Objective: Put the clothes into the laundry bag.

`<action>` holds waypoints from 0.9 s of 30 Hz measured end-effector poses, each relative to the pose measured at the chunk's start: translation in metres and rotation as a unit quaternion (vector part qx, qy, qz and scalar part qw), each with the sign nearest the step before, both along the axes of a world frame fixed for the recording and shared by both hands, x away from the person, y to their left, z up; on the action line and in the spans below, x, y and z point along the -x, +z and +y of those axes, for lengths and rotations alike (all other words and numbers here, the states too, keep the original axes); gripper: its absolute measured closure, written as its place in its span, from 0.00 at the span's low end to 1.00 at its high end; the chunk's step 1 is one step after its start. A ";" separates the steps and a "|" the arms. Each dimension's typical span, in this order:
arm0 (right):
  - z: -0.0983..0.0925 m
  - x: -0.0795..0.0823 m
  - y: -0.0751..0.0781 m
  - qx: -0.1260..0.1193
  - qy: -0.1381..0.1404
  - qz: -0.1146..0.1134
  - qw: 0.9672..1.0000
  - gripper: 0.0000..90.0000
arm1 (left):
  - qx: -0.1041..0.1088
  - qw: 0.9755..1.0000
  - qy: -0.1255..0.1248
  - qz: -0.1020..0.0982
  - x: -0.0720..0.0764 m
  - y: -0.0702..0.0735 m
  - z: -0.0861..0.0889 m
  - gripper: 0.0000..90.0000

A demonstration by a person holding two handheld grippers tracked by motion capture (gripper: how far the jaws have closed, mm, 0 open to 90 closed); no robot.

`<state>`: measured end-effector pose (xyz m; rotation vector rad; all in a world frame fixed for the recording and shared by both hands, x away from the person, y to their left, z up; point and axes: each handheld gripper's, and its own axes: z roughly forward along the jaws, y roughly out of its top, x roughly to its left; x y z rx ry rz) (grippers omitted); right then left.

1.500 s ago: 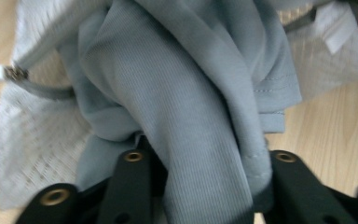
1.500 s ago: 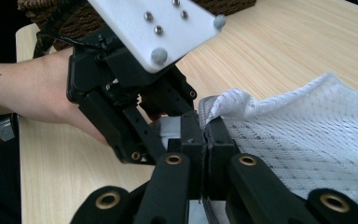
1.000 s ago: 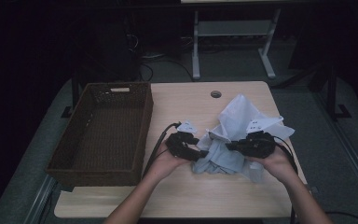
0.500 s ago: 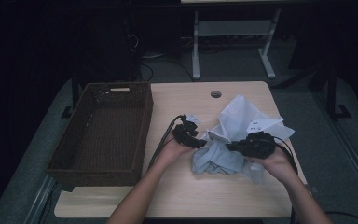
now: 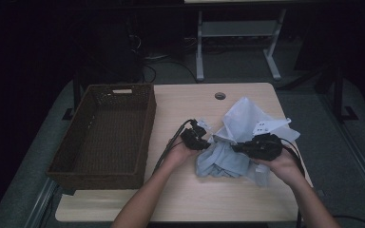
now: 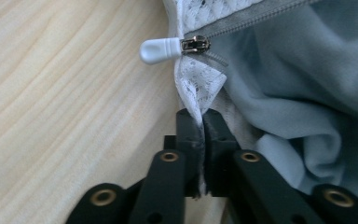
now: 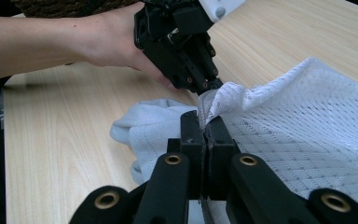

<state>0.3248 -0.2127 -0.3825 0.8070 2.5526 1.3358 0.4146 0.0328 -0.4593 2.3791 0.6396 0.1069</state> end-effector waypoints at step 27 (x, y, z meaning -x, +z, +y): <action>0.003 -0.003 -0.008 0.000 -0.002 0.011 1.000 0.80 | 0.043 0.998 0.047 0.023 0.073 0.015 0.066 0.98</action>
